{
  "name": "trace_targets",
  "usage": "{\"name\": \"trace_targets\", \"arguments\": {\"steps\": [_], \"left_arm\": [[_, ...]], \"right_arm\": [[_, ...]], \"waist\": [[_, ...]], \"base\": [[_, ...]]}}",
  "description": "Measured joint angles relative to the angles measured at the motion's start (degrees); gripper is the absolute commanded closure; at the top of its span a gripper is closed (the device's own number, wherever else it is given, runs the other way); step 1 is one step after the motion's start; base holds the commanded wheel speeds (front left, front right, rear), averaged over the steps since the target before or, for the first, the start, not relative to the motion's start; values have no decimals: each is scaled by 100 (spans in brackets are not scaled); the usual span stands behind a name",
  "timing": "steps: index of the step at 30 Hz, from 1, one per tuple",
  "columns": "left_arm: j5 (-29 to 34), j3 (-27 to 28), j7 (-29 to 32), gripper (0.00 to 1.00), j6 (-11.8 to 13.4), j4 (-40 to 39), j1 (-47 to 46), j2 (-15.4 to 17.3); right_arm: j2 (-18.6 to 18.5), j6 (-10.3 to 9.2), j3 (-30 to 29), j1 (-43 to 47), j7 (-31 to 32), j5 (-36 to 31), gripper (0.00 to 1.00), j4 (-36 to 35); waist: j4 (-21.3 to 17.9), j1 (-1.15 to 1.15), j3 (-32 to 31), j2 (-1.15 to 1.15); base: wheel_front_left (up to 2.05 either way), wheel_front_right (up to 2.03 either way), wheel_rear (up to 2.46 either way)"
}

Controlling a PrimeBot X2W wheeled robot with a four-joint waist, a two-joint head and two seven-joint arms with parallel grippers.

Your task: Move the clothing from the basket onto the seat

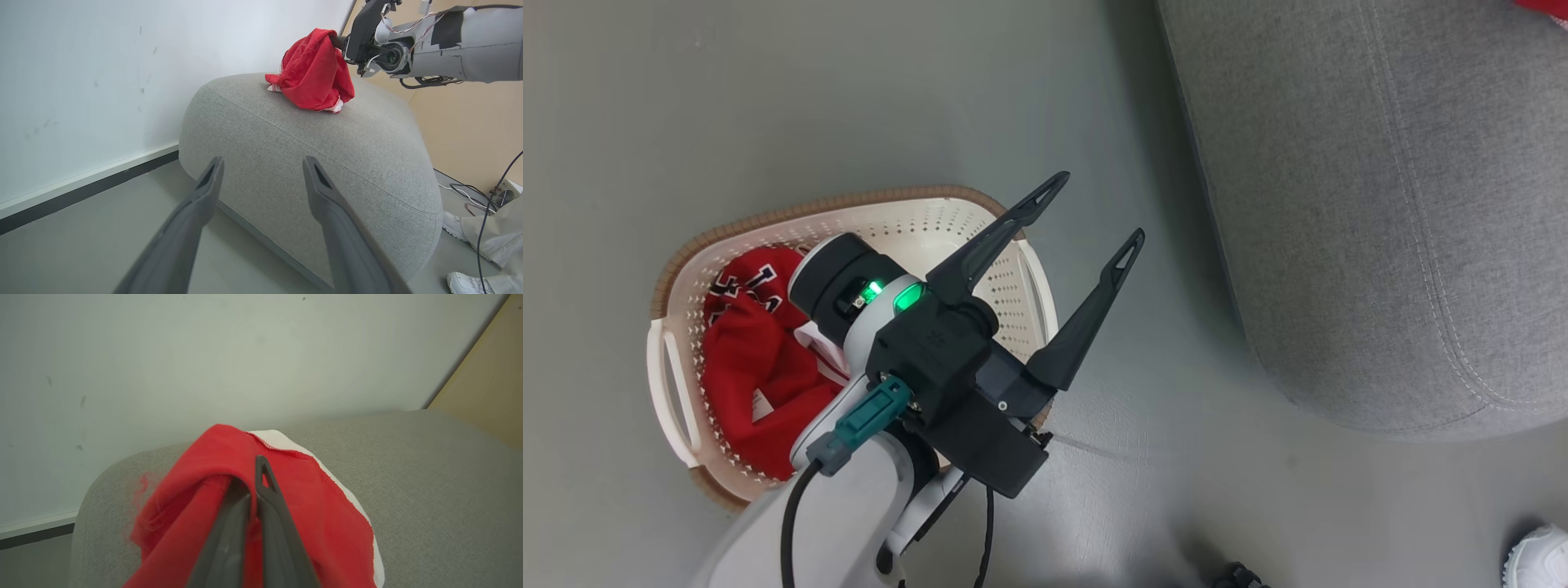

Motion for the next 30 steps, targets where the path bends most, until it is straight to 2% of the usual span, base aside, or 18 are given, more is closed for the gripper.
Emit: {"name": "trace_targets", "arguments": {"steps": [5,6,7,8,9,13,18,25,30], "left_arm": [[14,24,23,0,0,46,-14,37],[18,35,24,0,0,73,-16,44],[18,54,24,0,0,102,-16,60],[18,86,24,0,0,124,-16,80],[16,112,23,0,0,144,-16,97],[14,155,11,0,1,242,-9,180],[-33,232,-68,0,3,401,48,223],[-169,312,-292,0,3,771,251,194],[-308,419,-510,0,7,1078,361,132]], "right_arm": [[289,105,112,83,-51,-4,99,219],[322,105,120,125,-56,-4,82,255],[357,105,116,148,-59,-4,54,320],[391,108,118,171,-88,-4,13,364],[422,138,141,208,-105,-8,0,371],[610,257,261,321,-154,-68,0,400],[742,315,301,499,-159,-108,0,423],[862,410,309,901,-183,-167,0,399],[1089,508,379,1261,-183,-275,0,192]], "waist": [[-66,0,118,-1],[-82,0,124,0],[-97,0,123,-1],[-111,-1,115,0],[-124,-1,102,-1],[-178,-1,25,-1],[-265,-2,-139,-1],[-369,-2,-516,-1],[-400,-2,-871,-2]], "base": [[0,0,0],[0,0,0],[0,0,0],[0,0,0],[0,0,0],[0,0,0],[0,0,0],[0,0,0],[0,0,0]]}}
